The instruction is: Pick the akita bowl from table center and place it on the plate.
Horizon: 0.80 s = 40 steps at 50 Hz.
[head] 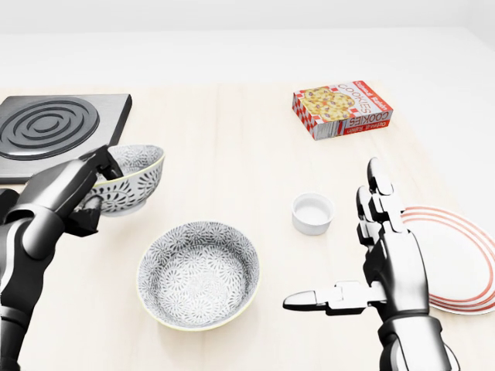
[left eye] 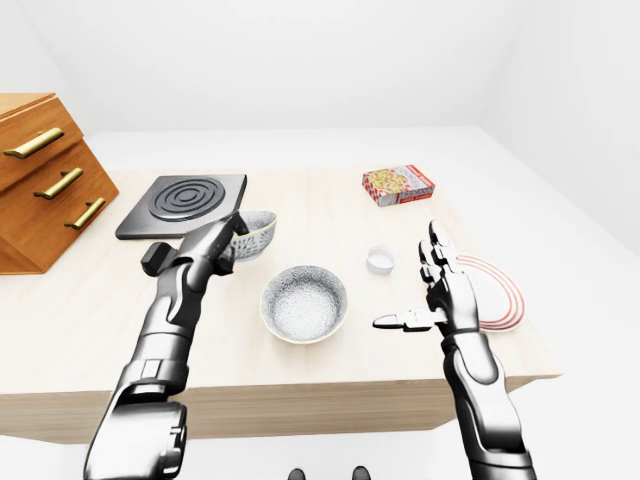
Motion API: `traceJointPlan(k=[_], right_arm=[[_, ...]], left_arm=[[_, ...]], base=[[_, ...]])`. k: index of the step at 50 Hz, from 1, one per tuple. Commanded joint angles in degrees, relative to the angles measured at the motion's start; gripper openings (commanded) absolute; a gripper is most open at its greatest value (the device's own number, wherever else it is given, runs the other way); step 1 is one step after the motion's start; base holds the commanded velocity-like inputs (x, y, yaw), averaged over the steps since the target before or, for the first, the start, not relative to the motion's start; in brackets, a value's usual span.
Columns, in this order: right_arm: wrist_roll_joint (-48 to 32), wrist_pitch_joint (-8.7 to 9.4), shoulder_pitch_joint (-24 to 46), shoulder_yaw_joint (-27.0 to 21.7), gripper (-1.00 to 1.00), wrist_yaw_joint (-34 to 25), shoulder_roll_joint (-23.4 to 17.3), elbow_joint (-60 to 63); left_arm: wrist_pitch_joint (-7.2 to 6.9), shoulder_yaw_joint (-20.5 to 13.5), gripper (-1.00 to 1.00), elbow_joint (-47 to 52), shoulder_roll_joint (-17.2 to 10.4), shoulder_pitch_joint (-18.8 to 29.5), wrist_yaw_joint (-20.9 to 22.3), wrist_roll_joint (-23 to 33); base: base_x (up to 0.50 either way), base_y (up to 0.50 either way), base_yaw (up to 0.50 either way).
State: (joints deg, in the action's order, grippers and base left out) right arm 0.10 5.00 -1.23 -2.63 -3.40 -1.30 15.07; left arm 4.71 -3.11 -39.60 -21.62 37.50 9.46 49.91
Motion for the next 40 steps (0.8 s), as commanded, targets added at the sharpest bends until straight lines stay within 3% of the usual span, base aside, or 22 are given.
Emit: traceJointPlan(k=[1,5,10,16,18,22,28,40], right_arm=[[-0.05,0.00,-0.95,0.11,1.00,-0.26,0.07,1.28],[0.18,0.00,-1.41,0.07,1.00,-0.52,0.14,2.22],[-0.21,0.00,-0.64,0.14,1.00,-0.40,0.03,1.54],[-3.95,0.00,2.05,0.02,1.00,-2.95,-2.18,7.57],[-8.73,0.00,7.94,-0.34,1.00,-6.32,-5.67,10.45],[-16.69,0.00,18.28,-0.28,1.00,-15.26,-9.95,10.79],[-22.96,0.00,30.05,-0.25,1.00,-24.55,-10.97,3.22],[-29.98,0.00,38.43,-1.17,1.00,-36.60,-13.54,-7.24]], left_arm=[[-2.09,-5.05,-1.00,31.44,-0.11,-8.08,16.62,-0.27],[-3.20,-5.54,-1.00,37.79,0.62,-8.79,19.87,-0.30],[-3.12,-5.39,-1.00,39.68,1.09,-8.79,20.82,0.09],[-5.89,-4.87,-1.00,49.68,3.71,-11.97,25.44,1.35],[-6.40,-4.45,-1.00,52.14,4.55,-12.70,26.78,1.75],[-6.52,-3.64,-1.00,54.84,5.66,-13.12,28.59,2.48],[-6.14,-2.03,-1.00,56.91,7.58,-13.91,30.01,3.98],[-5.70,0.91,-1.00,57.35,11.32,-13.66,30.54,5.85]], base=[[0.00,0.00,0.00],[0.00,0.00,0.00],[0.00,0.00,0.00],[0.00,0.00,0.00],[0.00,0.00,0.00],[0.00,0.00,0.00],[0.00,0.00,0.00],[0.00,0.00,0.00]])
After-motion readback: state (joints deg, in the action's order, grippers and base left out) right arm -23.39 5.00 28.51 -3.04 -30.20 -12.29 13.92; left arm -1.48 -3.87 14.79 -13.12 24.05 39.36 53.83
